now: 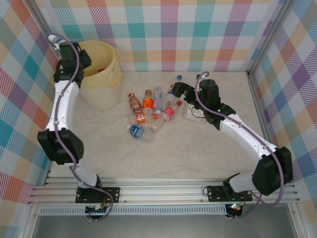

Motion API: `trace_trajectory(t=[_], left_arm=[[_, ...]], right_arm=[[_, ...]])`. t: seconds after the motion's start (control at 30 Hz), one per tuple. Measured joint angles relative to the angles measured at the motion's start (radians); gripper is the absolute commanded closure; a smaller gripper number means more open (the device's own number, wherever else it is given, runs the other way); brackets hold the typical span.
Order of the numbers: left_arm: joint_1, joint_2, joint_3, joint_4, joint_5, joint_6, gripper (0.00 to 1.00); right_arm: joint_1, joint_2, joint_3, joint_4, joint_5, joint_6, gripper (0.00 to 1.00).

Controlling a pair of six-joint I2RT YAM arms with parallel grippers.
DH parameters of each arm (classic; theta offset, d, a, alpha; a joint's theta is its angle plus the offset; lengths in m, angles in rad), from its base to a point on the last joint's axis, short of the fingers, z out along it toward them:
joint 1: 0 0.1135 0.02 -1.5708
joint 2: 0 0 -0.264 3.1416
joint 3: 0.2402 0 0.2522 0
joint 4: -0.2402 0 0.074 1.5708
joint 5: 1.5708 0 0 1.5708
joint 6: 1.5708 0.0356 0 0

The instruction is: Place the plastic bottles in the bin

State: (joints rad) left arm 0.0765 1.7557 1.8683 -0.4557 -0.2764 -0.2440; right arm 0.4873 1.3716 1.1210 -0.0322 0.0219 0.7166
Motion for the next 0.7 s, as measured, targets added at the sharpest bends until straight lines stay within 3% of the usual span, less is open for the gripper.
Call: trace_trajectory(t=[0.4, 0.7], left_arm=[[0.000, 0.036, 0.003, -0.043, 0.072, -0.055, 0.46], [0.004, 0.072, 0.082, -0.107, 0.150, -0.080, 0.20]], right_arm=[[0.000, 0.087, 0.039, -0.055, -0.060, 0.027, 0.00], [0.000, 0.087, 0.042, -0.077, -0.049, 0.026, 0.00]])
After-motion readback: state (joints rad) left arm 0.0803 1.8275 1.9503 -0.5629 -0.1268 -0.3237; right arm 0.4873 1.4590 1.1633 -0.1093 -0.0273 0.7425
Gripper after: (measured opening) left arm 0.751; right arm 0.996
